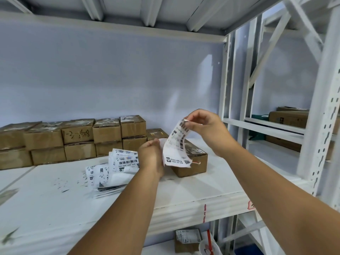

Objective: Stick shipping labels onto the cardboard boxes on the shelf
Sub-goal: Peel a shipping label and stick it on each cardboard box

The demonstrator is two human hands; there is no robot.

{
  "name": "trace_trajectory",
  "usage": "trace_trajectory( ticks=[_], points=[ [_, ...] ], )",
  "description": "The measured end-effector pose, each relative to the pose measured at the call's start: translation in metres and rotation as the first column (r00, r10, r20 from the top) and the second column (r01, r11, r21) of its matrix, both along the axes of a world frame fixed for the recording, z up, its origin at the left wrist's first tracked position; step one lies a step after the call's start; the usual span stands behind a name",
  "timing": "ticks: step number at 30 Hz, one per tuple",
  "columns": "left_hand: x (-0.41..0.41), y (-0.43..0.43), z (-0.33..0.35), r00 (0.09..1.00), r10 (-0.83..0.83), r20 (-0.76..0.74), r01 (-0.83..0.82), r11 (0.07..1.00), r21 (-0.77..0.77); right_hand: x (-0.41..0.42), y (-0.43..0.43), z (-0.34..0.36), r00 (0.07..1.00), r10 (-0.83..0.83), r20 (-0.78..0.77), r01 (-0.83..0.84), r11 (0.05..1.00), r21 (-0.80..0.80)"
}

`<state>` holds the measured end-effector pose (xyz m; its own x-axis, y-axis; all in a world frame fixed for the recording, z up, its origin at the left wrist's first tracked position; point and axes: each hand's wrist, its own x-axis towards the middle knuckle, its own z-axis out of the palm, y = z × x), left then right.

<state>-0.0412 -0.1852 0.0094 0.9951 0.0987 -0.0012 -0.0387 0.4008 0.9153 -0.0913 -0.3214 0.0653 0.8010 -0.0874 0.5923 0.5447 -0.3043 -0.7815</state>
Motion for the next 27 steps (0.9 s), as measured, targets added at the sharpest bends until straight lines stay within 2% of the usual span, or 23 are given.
trace_trajectory(
  ticks=[4, 8, 10, 15, 17, 20, 23, 27],
  points=[
    [0.002, -0.002, 0.0, 0.999, 0.053, -0.011, -0.053, 0.998, -0.016, -0.003, -0.012, 0.001, 0.999, 0.03, 0.025, -0.036, 0.943, 0.332],
    [-0.001, -0.002, 0.002, 0.998, 0.058, 0.01, -0.056, 0.994, -0.098, -0.001, -0.029, -0.002, 0.998, 0.065, -0.004, -0.046, 0.759, 0.649],
    [-0.001, -0.001, 0.001, 0.997, 0.067, 0.037, -0.064, 0.995, -0.078, 0.002, -0.039, -0.005, 0.999, 0.034, -0.016, -0.01, 0.662, 0.749],
    [-0.007, -0.002, 0.005, 0.998, 0.033, 0.047, -0.032, 0.999, -0.029, 0.021, -0.05, -0.022, 0.991, 0.093, -0.099, 0.042, 0.479, 0.877],
    [-0.009, -0.001, 0.006, 0.998, 0.005, 0.056, -0.002, 0.999, -0.037, 0.028, -0.047, -0.027, 0.986, 0.141, -0.091, 0.02, 0.441, 0.897],
    [-0.009, -0.003, 0.006, 0.995, -0.032, 0.094, 0.029, 0.999, 0.038, 0.041, -0.045, -0.03, 0.979, 0.19, -0.072, -0.02, 0.446, 0.895],
    [-0.015, -0.006, 0.009, 0.969, -0.153, 0.192, 0.149, 0.988, 0.034, 0.055, -0.043, -0.037, 0.967, 0.25, -0.052, -0.073, 0.466, 0.882],
    [-0.027, -0.008, 0.016, 0.913, -0.253, 0.321, 0.24, 0.968, 0.079, 0.063, -0.043, -0.049, 0.967, 0.243, -0.073, -0.029, 0.39, 0.921]
  ],
)
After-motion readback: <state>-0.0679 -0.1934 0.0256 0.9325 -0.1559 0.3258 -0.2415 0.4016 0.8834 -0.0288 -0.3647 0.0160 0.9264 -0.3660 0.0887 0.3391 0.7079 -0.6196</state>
